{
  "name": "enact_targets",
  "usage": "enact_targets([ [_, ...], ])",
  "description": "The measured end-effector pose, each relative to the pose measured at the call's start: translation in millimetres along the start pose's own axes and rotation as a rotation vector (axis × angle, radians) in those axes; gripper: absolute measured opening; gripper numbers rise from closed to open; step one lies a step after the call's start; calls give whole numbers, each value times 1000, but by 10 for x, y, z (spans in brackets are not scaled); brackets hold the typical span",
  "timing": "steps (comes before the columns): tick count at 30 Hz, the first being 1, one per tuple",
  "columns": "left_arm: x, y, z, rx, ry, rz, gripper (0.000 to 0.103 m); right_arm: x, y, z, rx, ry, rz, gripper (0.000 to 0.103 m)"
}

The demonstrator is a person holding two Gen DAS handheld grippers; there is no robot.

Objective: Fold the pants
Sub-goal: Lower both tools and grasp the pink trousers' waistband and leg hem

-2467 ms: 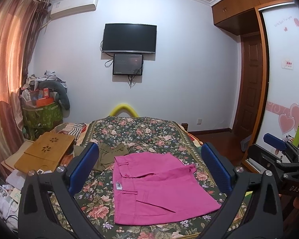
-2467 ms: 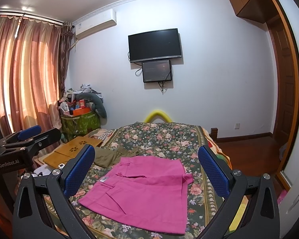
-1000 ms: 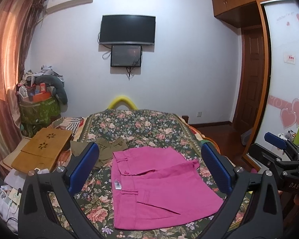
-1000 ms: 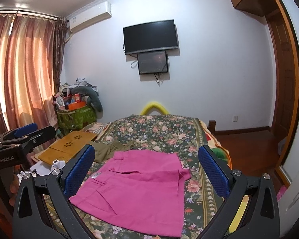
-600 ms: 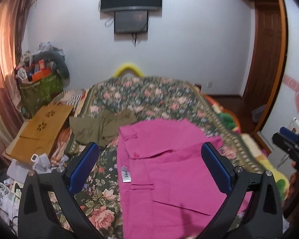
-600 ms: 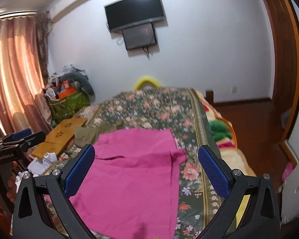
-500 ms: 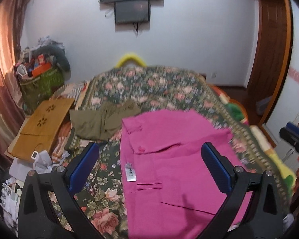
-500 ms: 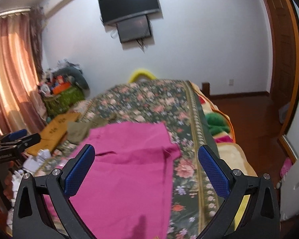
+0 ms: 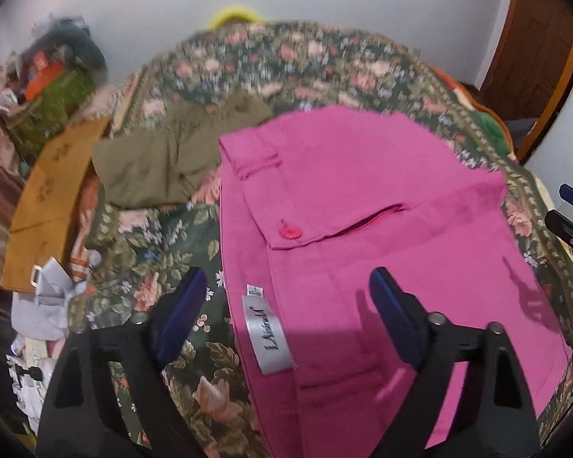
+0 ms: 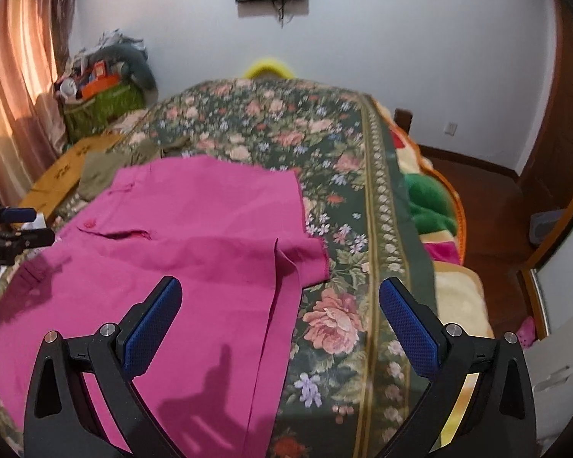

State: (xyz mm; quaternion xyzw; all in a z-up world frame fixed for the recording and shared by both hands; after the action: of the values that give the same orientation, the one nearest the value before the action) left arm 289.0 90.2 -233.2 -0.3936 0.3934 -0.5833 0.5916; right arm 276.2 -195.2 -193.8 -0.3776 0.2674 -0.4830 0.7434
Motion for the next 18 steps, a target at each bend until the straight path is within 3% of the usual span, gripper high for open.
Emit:
enact_targets([
  [3, -85, 143, 42, -43, -1, -1, 71, 25, 137, 20, -34, -10, 17, 94],
  [5, -131, 216, 73, -65, 1, 0, 65, 37, 243, 35, -64, -18, 29, 82],
  [9, -186, 315, 125, -101, -13, -40, 55, 57, 412, 84, -113, -8, 71, 73],
  [11, -188, 361, 155, -126, -20, -80, 44, 76, 484, 113, -132, 9, 96, 62],
  [14, -178, 470, 191, -193, -38, -178, 29, 105, 566, 146, -160, 39, 144, 58],
  [18, -138, 545, 212, -219, -34, -190, 28, 98, 661, 195, -183, 45, 193, 50],
])
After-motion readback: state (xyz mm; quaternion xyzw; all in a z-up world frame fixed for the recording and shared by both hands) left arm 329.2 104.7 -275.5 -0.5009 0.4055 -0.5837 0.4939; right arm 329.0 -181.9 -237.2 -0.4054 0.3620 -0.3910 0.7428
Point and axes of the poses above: each gripper's, at about its wrist camera, not at the fingertips, and y roughly the way its jaws point, x to its right, z to its top, the point moved 2 cm from there along y, roughly the way its jaws point, and after that the axes turned 8 degrees about -x, right-handed, at the moved point
